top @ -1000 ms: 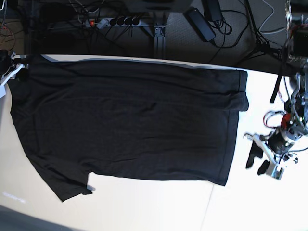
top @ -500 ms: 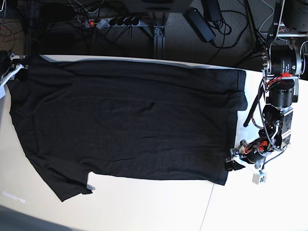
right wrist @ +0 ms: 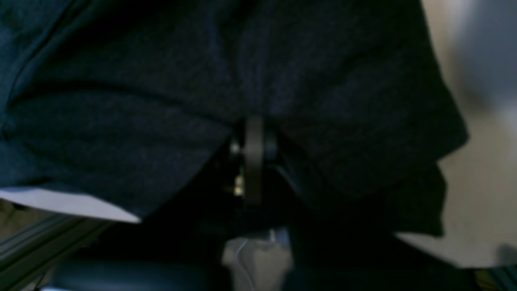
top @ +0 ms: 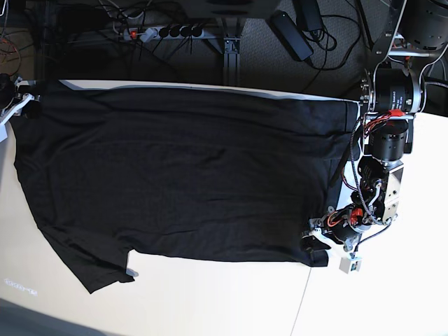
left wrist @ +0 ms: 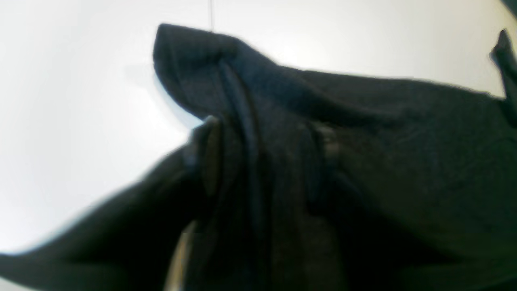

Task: Fold the T-shirt properly
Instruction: 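Grasp the shirt's side edges with both grippers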

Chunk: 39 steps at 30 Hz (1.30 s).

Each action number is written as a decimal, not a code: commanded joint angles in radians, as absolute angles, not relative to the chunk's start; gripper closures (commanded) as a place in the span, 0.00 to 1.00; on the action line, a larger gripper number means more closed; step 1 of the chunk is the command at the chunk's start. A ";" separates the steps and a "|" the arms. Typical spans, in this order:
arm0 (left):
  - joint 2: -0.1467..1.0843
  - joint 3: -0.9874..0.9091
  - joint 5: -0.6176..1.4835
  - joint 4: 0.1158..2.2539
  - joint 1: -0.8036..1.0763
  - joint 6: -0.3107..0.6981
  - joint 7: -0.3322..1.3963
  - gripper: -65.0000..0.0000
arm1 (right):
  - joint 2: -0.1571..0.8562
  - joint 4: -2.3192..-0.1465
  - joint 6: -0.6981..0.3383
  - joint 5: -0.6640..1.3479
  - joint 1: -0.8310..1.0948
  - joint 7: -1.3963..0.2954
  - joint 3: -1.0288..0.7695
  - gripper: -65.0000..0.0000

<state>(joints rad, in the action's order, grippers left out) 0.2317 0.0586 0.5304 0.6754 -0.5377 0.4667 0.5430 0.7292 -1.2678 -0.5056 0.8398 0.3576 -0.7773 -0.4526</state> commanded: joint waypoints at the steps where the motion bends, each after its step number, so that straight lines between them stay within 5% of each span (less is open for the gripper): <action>1: 0.238 0.060 0.504 0.678 -0.551 0.489 0.576 0.71 | 0.753 -1.278 -0.561 0.857 0.354 -0.789 -0.472 1.00; 5: 0.239 0.060 0.496 0.678 -0.551 0.597 0.580 1.00 | 0.753 -1.296 -0.562 0.921 0.314 -0.818 -0.548 1.00; 15: 0.242 0.060 0.496 0.679 -0.548 0.622 0.633 1.00 | 0.790 -1.352 -0.562 0.899 0.093 -0.759 -0.717 1.00; 23: 0.242 0.060 0.496 0.679 -0.545 0.664 0.679 1.00 | 0.805 -0.954 -0.561 0.651 -0.334 -0.538 -0.531 0.99; 26: 0.244 0.060 0.496 0.679 -0.545 0.664 0.709 1.00 | 0.799 -0.704 -0.560 0.561 -0.490 -0.396 -0.422 0.53; 28: 0.250 0.060 0.496 0.679 -0.545 0.664 0.715 1.00 | 0.794 -0.538 -0.549 0.552 -0.574 -0.337 -0.355 0.38; 33: 0.270 0.060 0.509 0.679 -0.545 0.663 0.716 1.00 | 0.755 -0.260 -0.543 0.519 -0.682 -0.307 -0.270 0.37; 39: 0.275 0.060 0.533 0.679 -0.548 0.664 0.716 1.00 | 0.673 -0.237 -0.546 0.482 -0.673 -0.319 -0.258 0.37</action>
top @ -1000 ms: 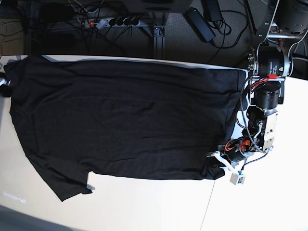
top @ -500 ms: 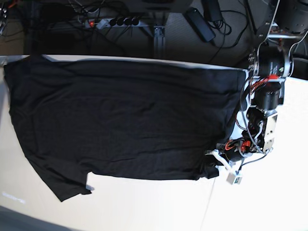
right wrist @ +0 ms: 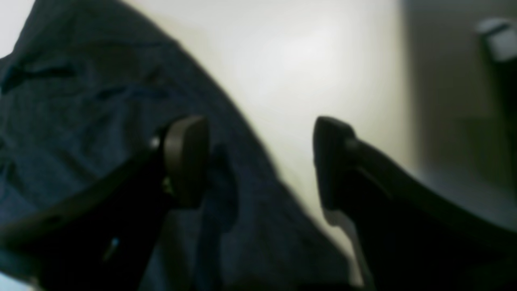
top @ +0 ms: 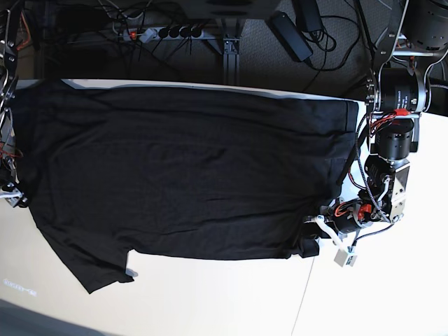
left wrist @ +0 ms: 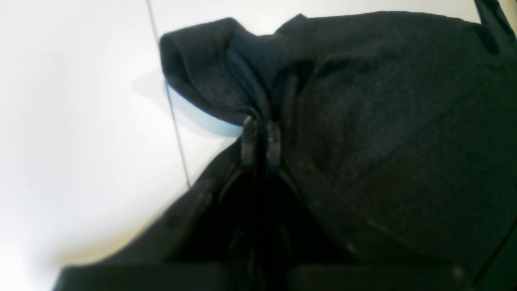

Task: Fold the T-shirt properly
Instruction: 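Grasp the shirt's side edges with both grippers, then fold the shirt lengthwise, bringing the side edge over the body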

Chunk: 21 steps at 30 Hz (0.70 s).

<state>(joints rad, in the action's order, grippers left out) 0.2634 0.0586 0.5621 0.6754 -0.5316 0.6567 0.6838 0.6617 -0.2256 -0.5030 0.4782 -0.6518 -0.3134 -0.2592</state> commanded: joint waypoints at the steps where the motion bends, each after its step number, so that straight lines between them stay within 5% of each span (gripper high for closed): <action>1: 0.274 0.060 0.537 0.679 -0.548 0.664 0.715 1.00 | 0.661 -0.237 -0.546 0.469 -0.675 -0.319 -0.258 0.37; 11: 0.275 0.060 0.542 0.679 -0.548 0.667 0.707 1.00 | 0.570 -0.242 -0.546 0.421 -0.709 -0.318 -0.258 0.40; 13: 0.277 0.060 0.543 0.679 -0.548 0.667 0.700 1.00 | 0.573 -0.247 -0.546 0.393 -0.709 -0.318 -0.258 0.58; 16: 0.283 0.060 0.544 0.679 -0.548 0.668 0.678 1.00 | 0.583 -0.263 -0.546 0.358 -0.709 -0.314 -0.258 1.00; 21: 0.283 0.060 0.630 0.679 -0.548 0.698 0.709 1.00 | 0.598 -0.310 -0.547 0.359 -0.706 -0.315 -0.258 1.00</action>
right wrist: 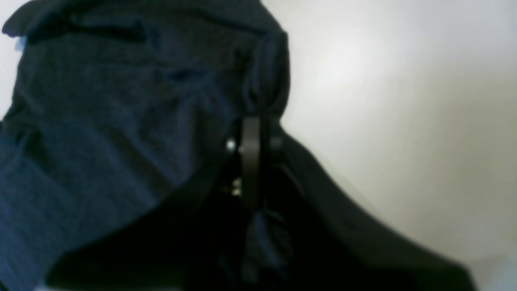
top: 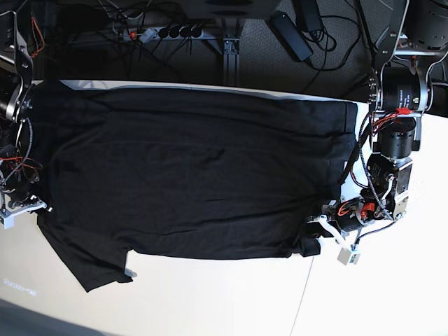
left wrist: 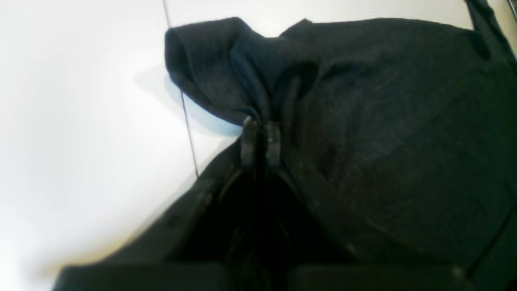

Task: Fold the T-shirt properly
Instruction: 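Fold the shirt lengthwise, bringing the side edge over the body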

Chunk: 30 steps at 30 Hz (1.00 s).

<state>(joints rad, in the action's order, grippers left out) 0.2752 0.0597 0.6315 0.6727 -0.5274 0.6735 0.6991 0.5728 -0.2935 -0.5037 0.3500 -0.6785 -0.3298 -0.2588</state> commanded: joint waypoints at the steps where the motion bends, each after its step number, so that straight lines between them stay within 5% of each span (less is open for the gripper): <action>1: 0.284 0.060 0.643 0.679 -0.549 0.698 0.714 1.00 | 0.598 -0.324 -0.550 0.359 -0.706 -0.316 -0.258 1.00; 16: 0.435 0.060 1.180 1.000 -0.457 0.698 1.085 1.00 | 0.709 -0.653 -0.567 0.745 -0.566 -0.678 -0.259 1.00; 30: 0.546 0.059 1.214 1.367 -0.176 0.698 1.096 1.00 | 0.806 -0.862 -0.569 0.838 -0.201 -0.701 -0.423 1.00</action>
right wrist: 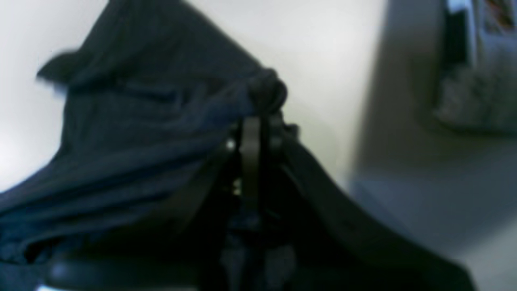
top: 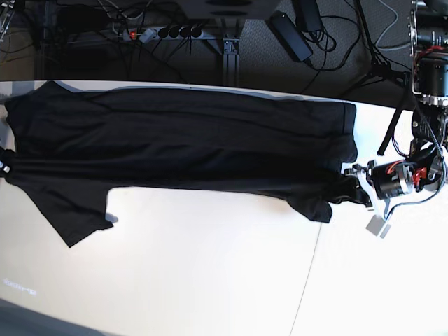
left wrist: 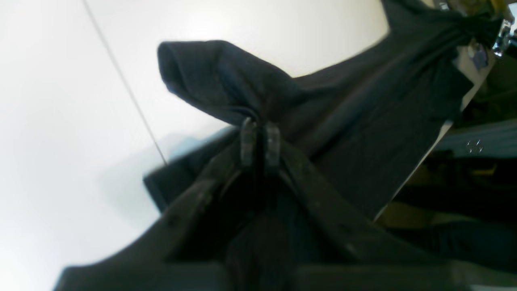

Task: Fold the T-shirt properly
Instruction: 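Fold the shirt lengthwise, bringing the side edge over the body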

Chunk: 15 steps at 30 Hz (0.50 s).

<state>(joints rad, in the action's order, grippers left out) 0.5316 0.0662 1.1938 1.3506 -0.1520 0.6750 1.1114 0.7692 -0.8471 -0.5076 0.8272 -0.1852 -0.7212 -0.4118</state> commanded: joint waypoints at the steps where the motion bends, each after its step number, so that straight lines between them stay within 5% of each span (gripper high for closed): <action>1: 0.545 0.060 1.211 1.367 -0.173 0.698 1.096 1.00 | 0.806 -0.862 -0.569 0.838 -0.191 -0.701 -0.427 1.00; 5: 0.545 0.060 1.194 1.367 -0.171 0.698 1.072 1.00 | 0.799 -0.855 -0.568 0.811 -0.185 -0.704 -0.427 0.99; 8: 0.546 0.060 1.189 1.367 -0.171 0.698 1.073 1.00 | 0.798 -0.855 -0.565 0.812 -0.192 -0.684 -0.427 0.47; 9: 0.546 0.060 1.189 1.367 -0.171 0.698 1.073 1.00 | 0.798 -0.855 -0.565 0.811 -0.194 -0.657 -0.427 0.36; 15: 0.546 0.060 1.185 1.367 -0.168 0.698 1.075 1.00 | 0.789 -0.855 -0.565 0.751 -0.294 -0.565 -0.427 0.32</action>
